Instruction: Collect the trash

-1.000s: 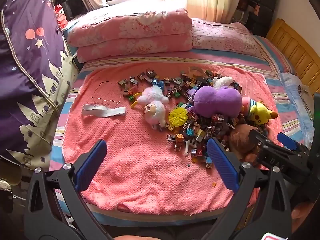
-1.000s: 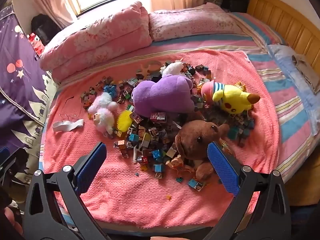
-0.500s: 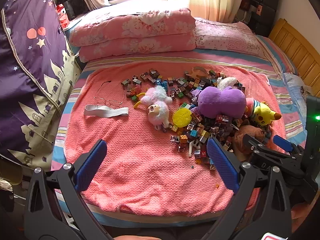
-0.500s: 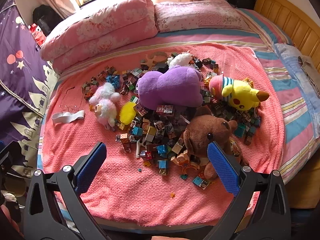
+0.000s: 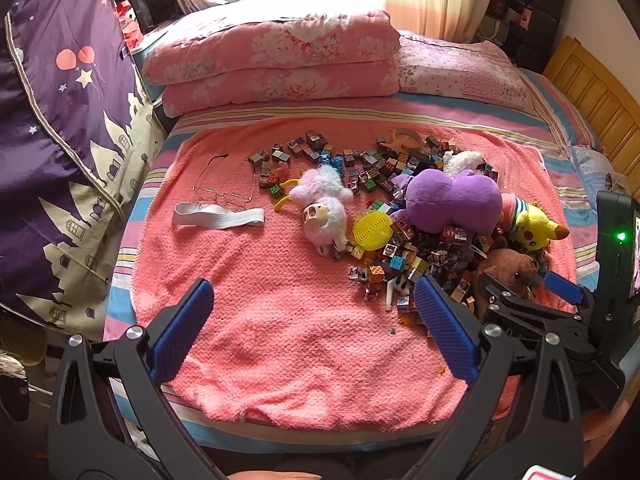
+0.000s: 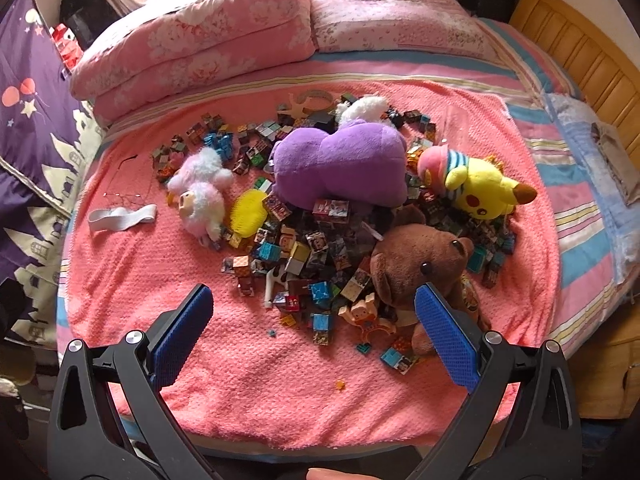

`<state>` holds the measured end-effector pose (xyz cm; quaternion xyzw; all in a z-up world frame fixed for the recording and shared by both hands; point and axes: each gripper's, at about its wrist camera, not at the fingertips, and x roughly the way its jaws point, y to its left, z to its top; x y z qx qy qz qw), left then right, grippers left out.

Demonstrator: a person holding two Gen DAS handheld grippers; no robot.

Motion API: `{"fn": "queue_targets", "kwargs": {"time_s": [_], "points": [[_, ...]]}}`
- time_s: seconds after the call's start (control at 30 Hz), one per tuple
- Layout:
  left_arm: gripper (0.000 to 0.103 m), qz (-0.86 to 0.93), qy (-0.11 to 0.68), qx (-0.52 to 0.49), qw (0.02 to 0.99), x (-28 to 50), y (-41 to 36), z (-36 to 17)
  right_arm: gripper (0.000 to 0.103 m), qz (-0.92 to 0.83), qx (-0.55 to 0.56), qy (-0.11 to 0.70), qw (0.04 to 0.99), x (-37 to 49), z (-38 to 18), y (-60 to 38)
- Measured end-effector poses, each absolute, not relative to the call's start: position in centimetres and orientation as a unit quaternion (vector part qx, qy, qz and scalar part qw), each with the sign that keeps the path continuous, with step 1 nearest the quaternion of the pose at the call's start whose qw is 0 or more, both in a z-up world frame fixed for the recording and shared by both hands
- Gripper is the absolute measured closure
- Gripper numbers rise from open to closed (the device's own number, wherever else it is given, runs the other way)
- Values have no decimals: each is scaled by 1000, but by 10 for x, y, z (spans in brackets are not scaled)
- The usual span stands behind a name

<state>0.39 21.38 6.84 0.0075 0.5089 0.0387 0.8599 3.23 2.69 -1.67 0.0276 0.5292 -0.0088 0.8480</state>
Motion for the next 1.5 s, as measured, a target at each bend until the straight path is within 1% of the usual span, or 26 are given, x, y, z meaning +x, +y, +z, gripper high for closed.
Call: {"fn": "queue_targets", "kwargs": {"time_s": [0.27, 1.5], "points": [[7, 34, 511, 7, 859, 4, 215, 65, 4, -27, 3, 516, 856, 33, -8, 31], [7, 29, 509, 4, 860, 4, 209, 63, 4, -43, 2, 518, 854, 32, -12, 23]]}}
